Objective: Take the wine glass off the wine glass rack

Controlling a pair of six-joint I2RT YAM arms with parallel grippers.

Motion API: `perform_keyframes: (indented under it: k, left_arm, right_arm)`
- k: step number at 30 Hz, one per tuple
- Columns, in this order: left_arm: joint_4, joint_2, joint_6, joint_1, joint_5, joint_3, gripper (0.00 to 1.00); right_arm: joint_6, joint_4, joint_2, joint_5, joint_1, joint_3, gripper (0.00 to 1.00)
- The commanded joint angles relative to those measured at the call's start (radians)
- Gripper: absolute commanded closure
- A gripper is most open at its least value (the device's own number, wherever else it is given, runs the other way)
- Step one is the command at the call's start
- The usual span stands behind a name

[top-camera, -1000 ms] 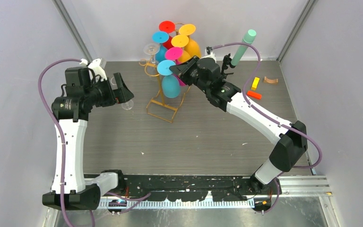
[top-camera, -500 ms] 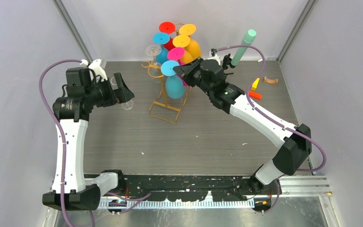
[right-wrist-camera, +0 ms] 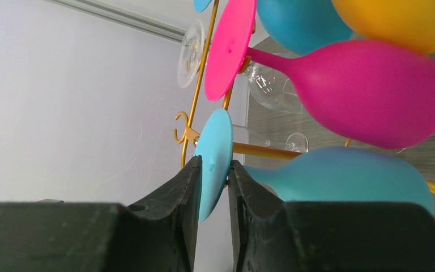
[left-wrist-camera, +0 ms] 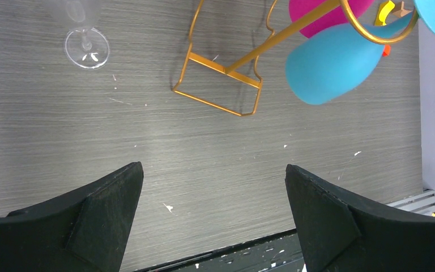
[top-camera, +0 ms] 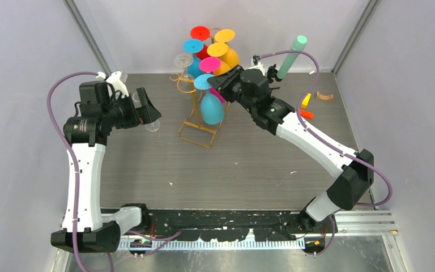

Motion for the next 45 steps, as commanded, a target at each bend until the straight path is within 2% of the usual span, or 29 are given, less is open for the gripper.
perform_keyframes:
  k: [1, 5, 9, 11, 21, 36, 45]
  left_arm:
    - [0.041, -0.020, 0.007, 0.003, 0.012, -0.004, 0.00]
    - [0.042, -0.019, 0.009, 0.003, 0.010, -0.006, 0.00]
    - [0.044, -0.019, 0.012, 0.003, 0.007, -0.008, 0.00]
    - [0.044, -0.018, 0.012, 0.003, 0.007, -0.010, 0.00]
    - [0.042, -0.020, 0.012, 0.003, 0.008, -0.004, 0.00]
    - [0.049, -0.023, -0.001, 0.003, 0.021, 0.001, 0.00]
    - [0.070, -0.028, -0.033, 0.003, 0.090, -0.014, 0.00]
  right_arm:
    - [-0.039, 0.026, -0.022, 0.026, 0.000, 0.063, 0.70]
    - [-0.056, 0.012, -0.017, 0.028, 0.000, 0.072, 0.71]
    - [-0.062, 0.008, -0.015, 0.029, 0.000, 0.075, 0.87]
    - [-0.058, 0.011, -0.020, 0.028, 0.000, 0.072, 0.98]
    - [-0.015, 0.029, -0.076, 0.022, 0.000, 0.043, 1.00]
    - [0.044, -0.057, -0.132, 0.075, 0.000, 0.018, 1.00]
    - [0.080, -0.056, -0.224, 0.069, 0.000, -0.087, 1.00]
